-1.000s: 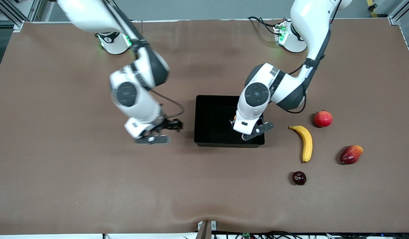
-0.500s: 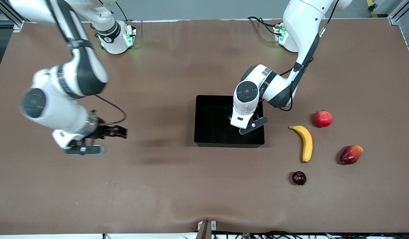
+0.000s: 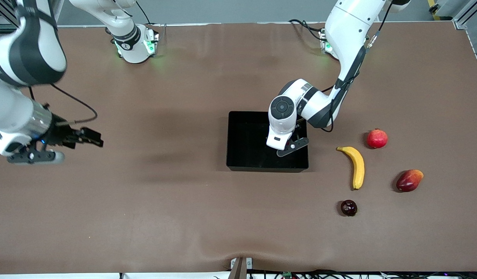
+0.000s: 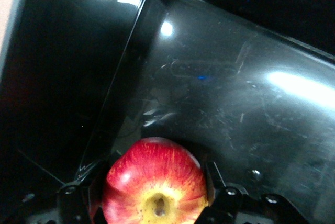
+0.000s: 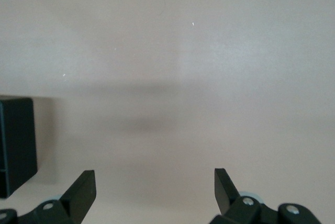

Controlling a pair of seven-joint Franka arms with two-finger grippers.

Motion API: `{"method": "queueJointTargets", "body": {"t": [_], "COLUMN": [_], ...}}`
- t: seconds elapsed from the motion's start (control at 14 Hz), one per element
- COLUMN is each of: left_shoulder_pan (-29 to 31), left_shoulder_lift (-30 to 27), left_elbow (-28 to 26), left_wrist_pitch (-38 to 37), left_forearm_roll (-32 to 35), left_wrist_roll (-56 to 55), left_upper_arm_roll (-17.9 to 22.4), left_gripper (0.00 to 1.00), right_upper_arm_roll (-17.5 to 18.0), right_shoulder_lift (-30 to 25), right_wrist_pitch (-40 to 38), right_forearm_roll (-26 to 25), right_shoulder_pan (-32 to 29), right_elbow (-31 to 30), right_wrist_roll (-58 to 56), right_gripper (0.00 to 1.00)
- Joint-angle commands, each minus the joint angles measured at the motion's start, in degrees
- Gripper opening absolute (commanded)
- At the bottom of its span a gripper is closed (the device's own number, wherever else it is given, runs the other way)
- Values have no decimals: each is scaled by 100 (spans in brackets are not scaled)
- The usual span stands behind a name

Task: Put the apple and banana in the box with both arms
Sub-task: 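Open the left gripper over the tray while the right arm returns to rest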

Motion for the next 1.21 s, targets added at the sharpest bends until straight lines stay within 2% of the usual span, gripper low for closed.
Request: {"method": "queueJointTargets", "body": {"t": [0.0, 0.14, 0.36, 0.57, 0.86, 1.14], "left_shoulder_pan": [-26, 9, 27, 79, 938, 2011], "left_shoulder_lift": [-23, -40, -355, -839, -1261, -1218], "left_elbow": [-92, -84, 109, 539, 629, 602], "left_wrist_pitch": [213, 196, -57, -1207, -1474, -1370], "left_forearm_roll": [188, 188, 162, 118, 74, 74], "left_wrist_roll": [-290, -474, -624, -441, 822, 2816], "left_upper_arm_roll": [10, 1, 1, 10, -7, -7], "left_gripper": [8, 100, 100, 100, 100, 100], "right_upper_arm_roll": [97, 140, 149, 141, 123, 97], "right_shoulder_lift": [-528, -844, -863, -907, -1100, -1118], "right_wrist_pitch": [-289, -569, -1430, -2011, -2320, -2268], "right_forearm_roll": [-250, -636, -709, -603, -278, -269], "right_shoulder_pan": [-77, -24, 12, -129, -226, -296], "right_elbow": [-181, -136, 441, 760, 751, 725], "right_wrist_roll": [-65, -66, -57, -57, -188, -566], "right_gripper": [100, 100, 100, 100, 100, 100]}}
